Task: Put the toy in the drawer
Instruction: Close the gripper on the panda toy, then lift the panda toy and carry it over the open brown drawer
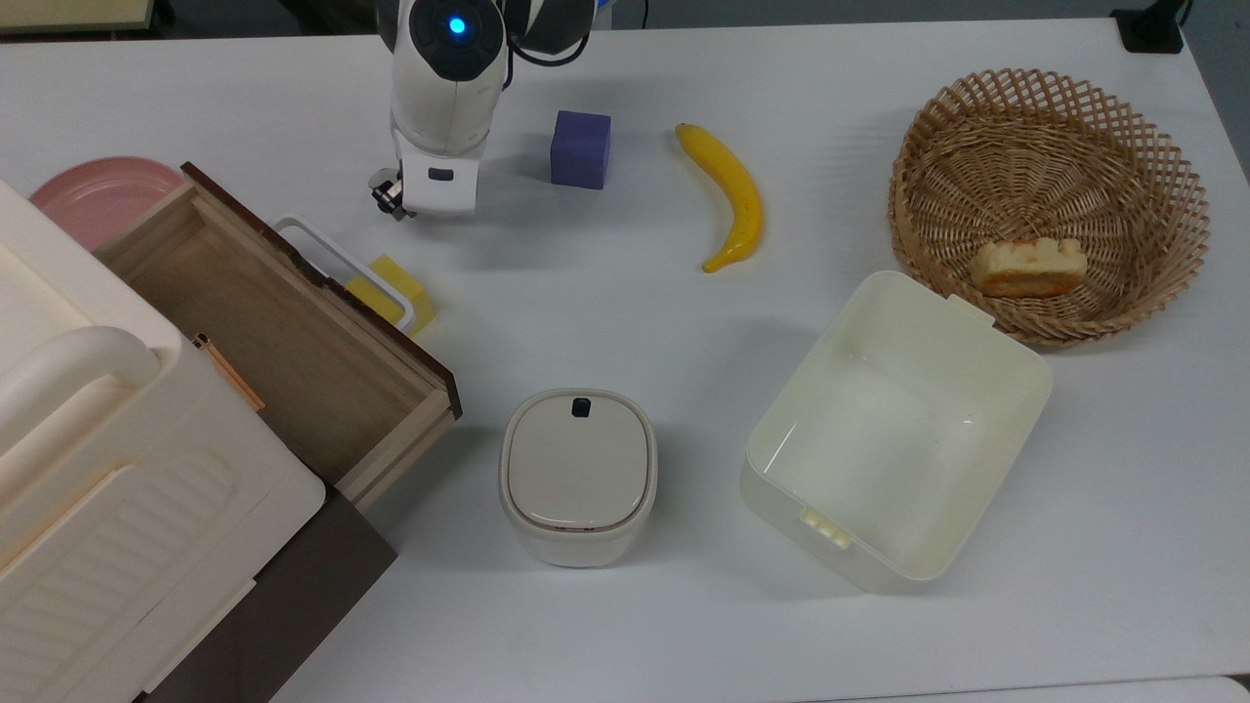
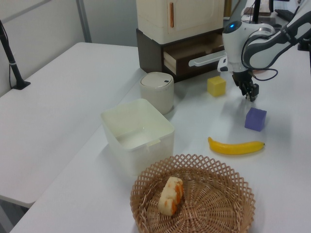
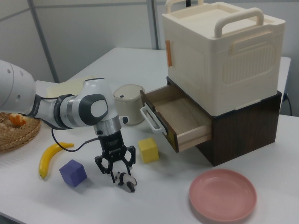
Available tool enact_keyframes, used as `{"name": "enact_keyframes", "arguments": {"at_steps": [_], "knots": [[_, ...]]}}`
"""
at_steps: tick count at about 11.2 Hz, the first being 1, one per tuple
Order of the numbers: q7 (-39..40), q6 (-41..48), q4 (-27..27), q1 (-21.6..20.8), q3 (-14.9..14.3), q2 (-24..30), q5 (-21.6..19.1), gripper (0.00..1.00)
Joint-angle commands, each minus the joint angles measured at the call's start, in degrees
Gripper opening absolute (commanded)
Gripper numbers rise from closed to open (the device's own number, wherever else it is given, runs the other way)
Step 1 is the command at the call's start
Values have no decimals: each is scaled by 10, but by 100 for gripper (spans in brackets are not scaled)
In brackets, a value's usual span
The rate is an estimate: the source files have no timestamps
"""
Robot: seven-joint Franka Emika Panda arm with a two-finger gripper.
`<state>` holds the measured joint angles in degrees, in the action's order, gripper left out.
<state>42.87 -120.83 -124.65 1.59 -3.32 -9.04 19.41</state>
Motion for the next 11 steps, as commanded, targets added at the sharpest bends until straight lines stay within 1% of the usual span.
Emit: {"name": "enact_keyframes", "arguments": {"at_steps": [1, 2, 3, 4, 6, 7, 8, 9, 10, 11], "knots": [[-23, -10, 8, -3, 0, -5, 9, 27], [-24, -10, 12, -2, 0, -4, 6, 27], [-24, 3, 34, -1, 0, -1, 2, 27], [-23, 41, 68, 0, 1, 3, -4, 27], [-15, 102, 142, -4, 4, 2, -43, 27], [-17, 118, 167, -10, 5, 2, -53, 26], [-19, 132, 198, -25, 5, -2, -62, 26], [-21, 149, 234, -32, 5, -4, -74, 25], [-22, 167, 278, -33, 5, -4, -99, 25], [-23, 176, 307, -33, 5, -4, -108, 25]]}}
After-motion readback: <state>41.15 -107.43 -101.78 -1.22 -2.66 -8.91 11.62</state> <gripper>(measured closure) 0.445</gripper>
